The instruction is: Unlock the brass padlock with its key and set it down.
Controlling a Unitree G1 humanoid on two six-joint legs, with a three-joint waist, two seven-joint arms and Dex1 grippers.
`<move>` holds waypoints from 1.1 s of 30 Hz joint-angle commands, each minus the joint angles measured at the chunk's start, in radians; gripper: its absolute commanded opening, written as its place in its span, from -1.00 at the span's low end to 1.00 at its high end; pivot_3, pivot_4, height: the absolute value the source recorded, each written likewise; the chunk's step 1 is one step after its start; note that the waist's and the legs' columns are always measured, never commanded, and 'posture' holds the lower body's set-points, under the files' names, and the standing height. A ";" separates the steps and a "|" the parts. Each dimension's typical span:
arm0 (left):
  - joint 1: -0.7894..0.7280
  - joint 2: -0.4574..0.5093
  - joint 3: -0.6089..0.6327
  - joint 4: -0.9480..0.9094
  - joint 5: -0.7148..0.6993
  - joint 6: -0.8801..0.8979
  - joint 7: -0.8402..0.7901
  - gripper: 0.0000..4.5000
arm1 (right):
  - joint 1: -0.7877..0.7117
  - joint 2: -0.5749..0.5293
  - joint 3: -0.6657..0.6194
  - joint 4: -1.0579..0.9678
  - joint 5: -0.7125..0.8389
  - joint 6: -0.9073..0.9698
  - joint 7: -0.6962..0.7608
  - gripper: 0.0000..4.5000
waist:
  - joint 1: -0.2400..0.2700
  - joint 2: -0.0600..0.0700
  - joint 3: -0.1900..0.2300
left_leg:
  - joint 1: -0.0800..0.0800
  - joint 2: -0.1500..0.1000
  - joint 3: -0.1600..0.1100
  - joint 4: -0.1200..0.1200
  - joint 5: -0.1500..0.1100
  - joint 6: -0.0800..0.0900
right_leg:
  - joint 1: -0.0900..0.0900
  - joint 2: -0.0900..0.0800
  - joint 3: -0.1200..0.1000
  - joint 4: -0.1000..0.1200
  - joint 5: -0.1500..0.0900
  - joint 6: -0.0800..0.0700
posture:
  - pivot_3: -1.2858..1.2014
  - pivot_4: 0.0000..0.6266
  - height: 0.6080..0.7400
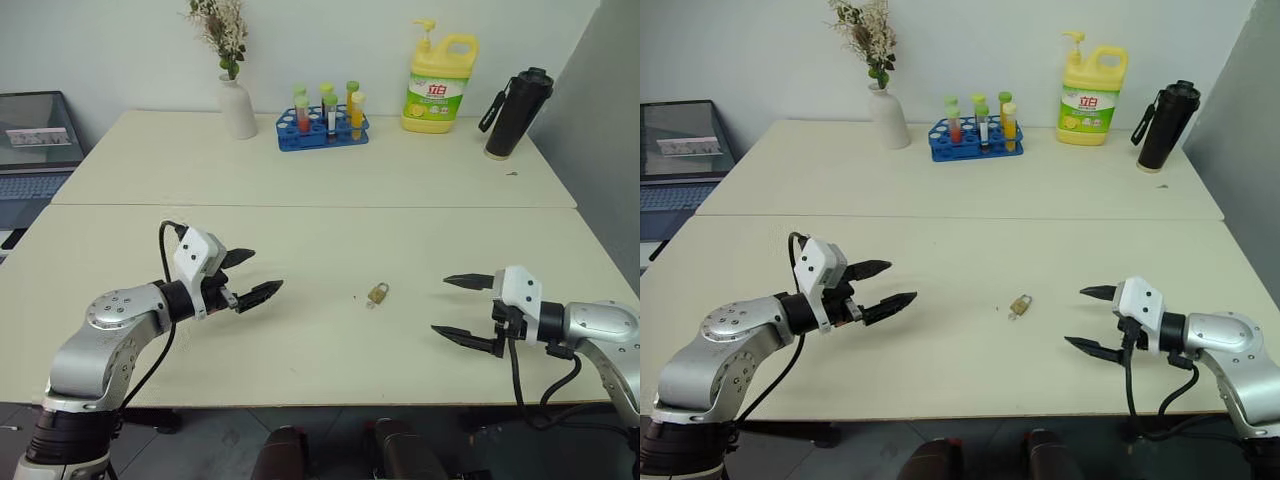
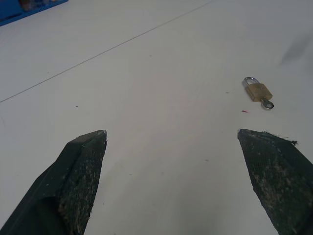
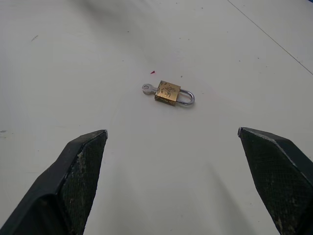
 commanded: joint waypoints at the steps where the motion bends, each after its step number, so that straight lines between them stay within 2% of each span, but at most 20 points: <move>1: 0.001 0.005 0.027 -0.029 -0.031 -0.019 -0.033 0.99 | -0.006 -0.020 -0.016 -0.007 0.002 -0.014 0.017 1.00 | 0.000 0.000 0.000 | 0.000 0.000 0.000 0.000 0.000 0.000 | 0.000 0.000 0.000 0.000 0.000 0.000 | 0.03 -0.52 1.00; 13: 0.031 0.046 -0.008 -0.053 0.015 -0.021 -0.057 0.99 | -0.002 -0.027 -0.015 -0.004 -0.004 -0.021 0.027 1.00 | 0.000 0.000 0.000 | 0.000 0.000 0.000 0.000 0.000 0.000 | 0.000 0.000 0.000 0.000 0.000 0.000 | 0.03 -0.52 1.00; 17: 0.052 0.084 -0.026 -0.044 0.064 -0.095 -0.104 0.99 | -0.006 -0.033 -0.013 0.003 -0.011 -0.026 0.038 1.00 | 0.000 0.000 0.000 | 0.000 0.000 0.000 0.000 0.000 0.000 | 0.000 0.000 0.000 0.000 0.000 0.000 | 0.03 -0.52 1.00; 21: 0.055 0.096 -0.024 -0.056 0.046 -0.120 -0.154 0.99 | -0.013 -0.038 -0.006 0.009 -0.013 -0.030 0.053 1.00 | 0.000 0.000 0.000 | 0.000 0.000 0.000 0.000 0.000 0.000 | 0.000 0.000 0.000 0.000 0.000 0.000 | 0.03 -0.52 1.00; 28: 0.052 0.116 -0.028 -0.100 0.023 -0.122 -0.215 0.99 | -0.080 -0.057 0.033 0.038 -0.034 -0.037 0.099 1.00 | -0.001 0.000 0.000 | 0.000 0.000 0.000 0.000 0.000 0.000 | 0.000 0.000 0.000 0.000 0.000 0.000 | 0.03 -0.52 1.00; 33: 0.066 0.151 -0.039 -0.140 0.012 -0.117 -0.274 0.99 | -0.212 -0.058 0.125 0.055 -0.086 -0.010 0.121 1.00 | -0.003 0.000 0.000 | 0.000 0.000 0.001 0.000 0.000 0.000 | 0.000 0.000 0.000 0.000 0.000 0.000 | 0.03 -0.52 1.00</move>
